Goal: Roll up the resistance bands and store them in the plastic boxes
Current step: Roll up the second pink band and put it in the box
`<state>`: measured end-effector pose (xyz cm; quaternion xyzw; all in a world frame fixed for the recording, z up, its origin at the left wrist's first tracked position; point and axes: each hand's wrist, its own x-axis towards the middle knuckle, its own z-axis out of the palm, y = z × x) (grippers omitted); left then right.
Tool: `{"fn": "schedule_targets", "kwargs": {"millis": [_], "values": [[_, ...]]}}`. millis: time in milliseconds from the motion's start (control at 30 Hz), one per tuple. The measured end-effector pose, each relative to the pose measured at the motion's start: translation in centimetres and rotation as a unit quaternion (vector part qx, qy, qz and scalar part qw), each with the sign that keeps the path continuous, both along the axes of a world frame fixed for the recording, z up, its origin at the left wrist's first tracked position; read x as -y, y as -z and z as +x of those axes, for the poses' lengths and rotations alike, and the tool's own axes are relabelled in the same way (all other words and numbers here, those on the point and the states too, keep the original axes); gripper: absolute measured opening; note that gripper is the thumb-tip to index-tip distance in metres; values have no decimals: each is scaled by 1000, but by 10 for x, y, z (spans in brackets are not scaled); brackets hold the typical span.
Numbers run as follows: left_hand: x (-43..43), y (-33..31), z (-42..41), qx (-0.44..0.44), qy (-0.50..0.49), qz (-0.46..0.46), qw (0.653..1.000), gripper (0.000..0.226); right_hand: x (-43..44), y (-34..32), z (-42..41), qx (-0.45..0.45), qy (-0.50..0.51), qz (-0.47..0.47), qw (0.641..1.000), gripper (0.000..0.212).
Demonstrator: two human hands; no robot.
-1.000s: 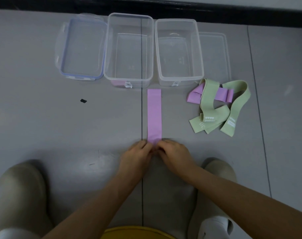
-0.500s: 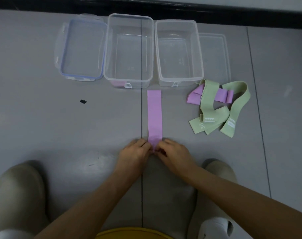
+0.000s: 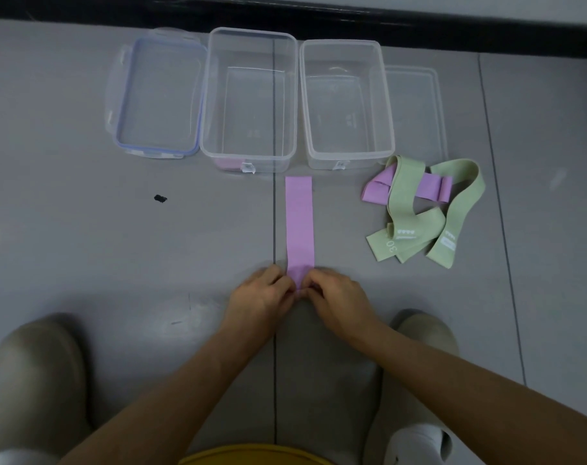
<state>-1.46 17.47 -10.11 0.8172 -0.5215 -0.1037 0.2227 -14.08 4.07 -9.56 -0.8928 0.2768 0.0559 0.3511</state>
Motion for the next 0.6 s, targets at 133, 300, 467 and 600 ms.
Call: {"fn": "schedule_targets", "kwargs": {"millis": [133,300,467,600], "values": [[2,1,7,1,39,4,999,14,-2,-4,0,24,5,13,1000,7],[10,1,14,-31,64,49,996,22,-5,-4,-4,15,-44,-46,998,9],[11,4,17,-67,35,84,994,25,3,-2,-3,5,-41,-33,999,11],[14,2,18,-83,18,84,993,33,4,-1,1,5,27,22,999,9]]}}
